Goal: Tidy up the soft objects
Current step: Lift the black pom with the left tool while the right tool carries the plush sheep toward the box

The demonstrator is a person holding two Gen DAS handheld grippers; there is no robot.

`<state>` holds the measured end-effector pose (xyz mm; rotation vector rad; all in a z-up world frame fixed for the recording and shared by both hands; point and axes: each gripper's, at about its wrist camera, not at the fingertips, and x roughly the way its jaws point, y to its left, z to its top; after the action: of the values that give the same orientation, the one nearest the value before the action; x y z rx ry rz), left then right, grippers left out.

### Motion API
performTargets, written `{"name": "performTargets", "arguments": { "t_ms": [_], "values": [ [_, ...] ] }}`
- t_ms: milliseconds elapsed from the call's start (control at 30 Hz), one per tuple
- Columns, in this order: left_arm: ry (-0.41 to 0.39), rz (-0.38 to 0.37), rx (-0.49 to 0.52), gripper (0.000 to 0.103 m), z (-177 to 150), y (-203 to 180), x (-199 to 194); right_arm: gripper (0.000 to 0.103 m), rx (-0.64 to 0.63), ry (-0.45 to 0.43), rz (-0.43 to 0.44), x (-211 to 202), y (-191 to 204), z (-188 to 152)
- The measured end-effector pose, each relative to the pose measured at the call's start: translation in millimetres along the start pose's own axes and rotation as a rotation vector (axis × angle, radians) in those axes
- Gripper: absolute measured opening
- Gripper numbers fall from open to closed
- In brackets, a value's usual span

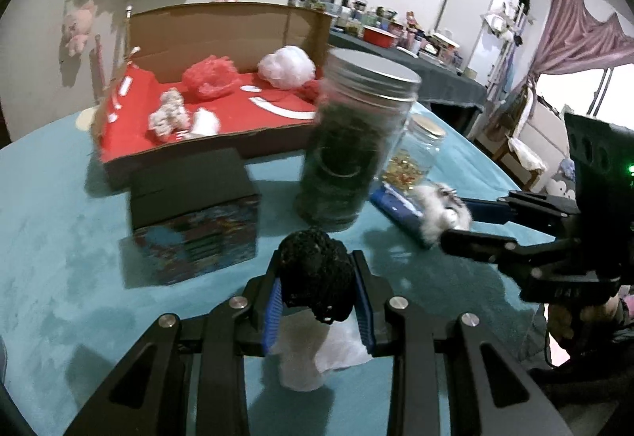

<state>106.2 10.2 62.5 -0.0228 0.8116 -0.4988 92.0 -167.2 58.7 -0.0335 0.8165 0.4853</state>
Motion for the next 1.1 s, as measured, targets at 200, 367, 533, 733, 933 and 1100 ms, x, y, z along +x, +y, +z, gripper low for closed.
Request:
{"name": "performTargets", "arguments": {
  "t_ms": [200,367,533,733,933,1100],
  "values": [
    [-0.008,0.043,-0.033,0.033,-6,19,-13,0.047,0.024,-0.002,-0.023,-6,-9,-3],
    [-0.003,0.077,-0.061,0.033,-12,33,-19,0.047,0.048,0.000,-0.043,-8,-20,-6],
    [0.001,0.122,-0.077,0.033,-17,51,-24,0.047,0.071,0.001,-0.068,-11,-34,-9],
    [0.017,0.176,-0.085,0.033,-20,70,-26,0.047,0.090,0.007,-0.096,-13,-49,-13],
    [0.032,0.210,-0.099,0.033,-21,94,-24,0.047,0.111,0.013,-0.125,-14,-65,-17],
    [0.035,0.215,-0.067,0.033,-13,108,-18,0.047,0.104,0.004,-0.153,-14,-76,-17]
  ]
}}
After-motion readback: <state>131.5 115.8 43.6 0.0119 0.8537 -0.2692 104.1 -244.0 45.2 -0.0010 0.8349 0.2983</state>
